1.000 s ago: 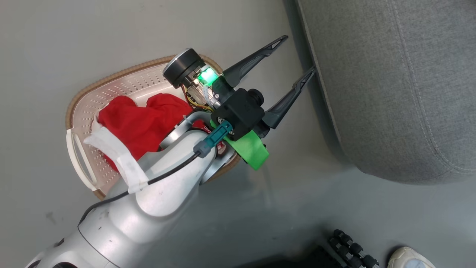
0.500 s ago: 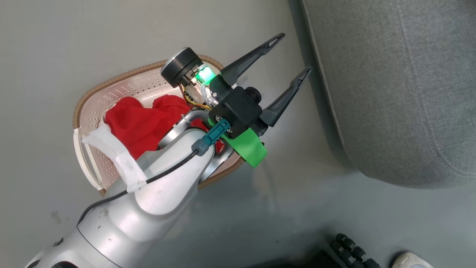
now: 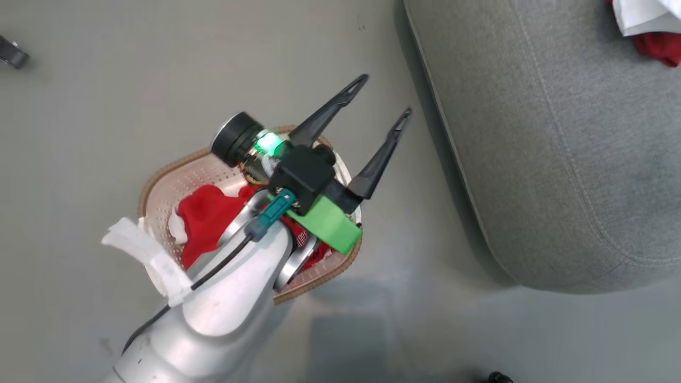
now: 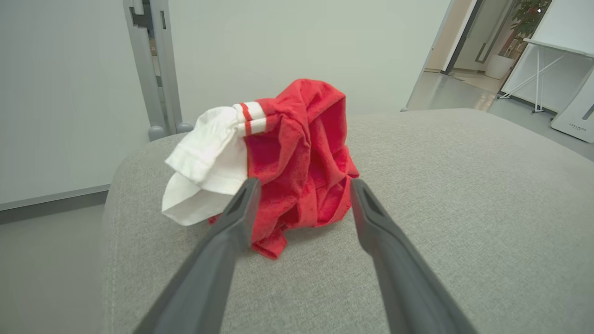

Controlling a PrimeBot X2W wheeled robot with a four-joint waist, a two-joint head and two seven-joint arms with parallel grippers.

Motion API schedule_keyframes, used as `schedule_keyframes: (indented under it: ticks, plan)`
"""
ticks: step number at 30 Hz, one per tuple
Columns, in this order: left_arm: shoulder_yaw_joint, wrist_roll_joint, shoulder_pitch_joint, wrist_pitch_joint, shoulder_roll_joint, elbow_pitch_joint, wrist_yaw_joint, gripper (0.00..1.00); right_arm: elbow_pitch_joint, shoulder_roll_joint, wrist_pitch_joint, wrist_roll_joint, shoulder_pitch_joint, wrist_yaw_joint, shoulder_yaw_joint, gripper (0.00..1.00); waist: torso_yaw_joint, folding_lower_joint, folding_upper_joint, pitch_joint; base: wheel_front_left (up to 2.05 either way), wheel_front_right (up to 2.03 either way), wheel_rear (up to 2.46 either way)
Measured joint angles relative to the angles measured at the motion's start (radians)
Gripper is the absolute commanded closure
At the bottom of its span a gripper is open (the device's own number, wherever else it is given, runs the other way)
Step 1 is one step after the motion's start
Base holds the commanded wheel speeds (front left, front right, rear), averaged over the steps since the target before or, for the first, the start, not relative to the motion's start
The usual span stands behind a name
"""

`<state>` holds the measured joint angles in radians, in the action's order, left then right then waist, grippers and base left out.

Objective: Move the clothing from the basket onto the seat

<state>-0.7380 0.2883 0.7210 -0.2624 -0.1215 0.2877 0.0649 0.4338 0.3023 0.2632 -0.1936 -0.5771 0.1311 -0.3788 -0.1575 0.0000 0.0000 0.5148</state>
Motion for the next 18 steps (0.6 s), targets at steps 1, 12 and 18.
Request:
schedule_keyframes:
  ticks: [1, 12, 18]
  plan:
    - [0.016, 0.002, -0.019, 0.0, -0.001, -0.003, -0.005, 0.0, -0.032, -0.013, 0.0, 0.0, 0.032, 0.0, 0.007, 0.0, 0.003, 0.0, 0.0, -0.017, 0.0, 0.0, 0.0]
    - [0.189, 0.009, -0.192, -0.002, -0.005, -0.037, -0.039, 0.0, -0.29, -0.134, 0.0, 0.001, 0.22, 0.0, 0.165, 0.0, 0.076, 0.0, 0.0, -0.156, 0.0, 0.0, 0.0]
    - [0.3, 0.003, -0.278, -0.002, -0.005, -0.049, -0.044, 0.0, -0.352, -0.171, 0.0, 0.013, 0.261, 0.0, 0.272, 0.0, 0.147, 0.0, 0.0, -0.211, 0.0, 0.0, 0.0]
